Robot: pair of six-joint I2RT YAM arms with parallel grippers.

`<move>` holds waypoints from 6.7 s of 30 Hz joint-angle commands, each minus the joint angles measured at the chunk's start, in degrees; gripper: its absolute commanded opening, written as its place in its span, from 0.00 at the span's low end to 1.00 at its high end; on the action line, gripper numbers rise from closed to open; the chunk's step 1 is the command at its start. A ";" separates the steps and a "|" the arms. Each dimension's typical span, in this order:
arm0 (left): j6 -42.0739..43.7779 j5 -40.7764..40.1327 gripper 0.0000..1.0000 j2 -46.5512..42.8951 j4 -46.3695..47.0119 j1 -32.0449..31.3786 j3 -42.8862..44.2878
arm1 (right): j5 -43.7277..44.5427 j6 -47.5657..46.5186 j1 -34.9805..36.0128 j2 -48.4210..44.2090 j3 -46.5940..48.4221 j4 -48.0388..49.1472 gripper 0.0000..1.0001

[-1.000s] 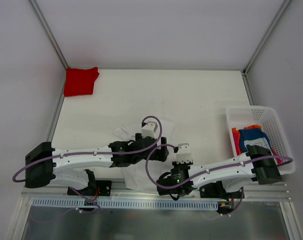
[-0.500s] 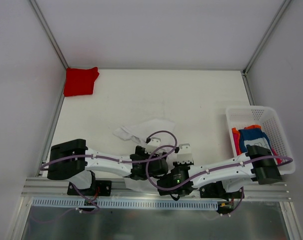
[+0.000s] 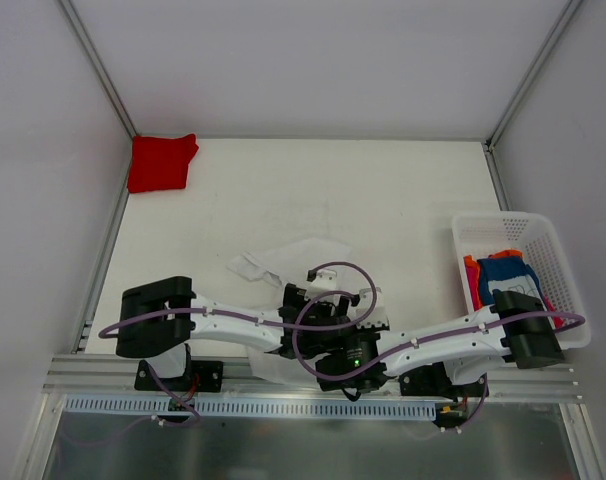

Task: Fold and stack the t-shirts
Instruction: Flatten the tshirt out

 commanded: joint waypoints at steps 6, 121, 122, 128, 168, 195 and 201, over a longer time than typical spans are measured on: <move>1.68 -3.97 0.97 5.52 -0.34 -0.65 4.19 | 0.41 1.88 0.07 -2.58 -0.77 -2.96 0.01; 57.40 -28.22 0.00 -59.95 -1.04 1.02 15.36 | 25.63 -30.60 -18.65 -34.93 28.20 -19.31 0.01; 57.75 -28.40 0.00 -61.79 -1.04 1.02 15.00 | 25.90 -32.03 -18.65 -34.93 30.05 -19.31 0.01; 56.09 -30.69 0.00 -64.00 -1.31 0.32 11.40 | 26.95 -36.52 -19.09 -35.10 35.43 -19.31 0.01; 45.98 34.17 0.03 -86.50 -3.77 -9.61 26.61 | -12.34 -81.08 -19.09 -40.38 69.37 18.05 0.00; 112.24 -11.61 0.00 -69.92 70.86 -8.83 -14.19 | 25.59 -78.53 -30.06 -26.42 36.50 23.66 0.00; 77.32 1.96 0.00 -56.11 20.12 6.26 2.05 | 4.77 -79.41 -48.67 -21.93 29.11 33.59 0.00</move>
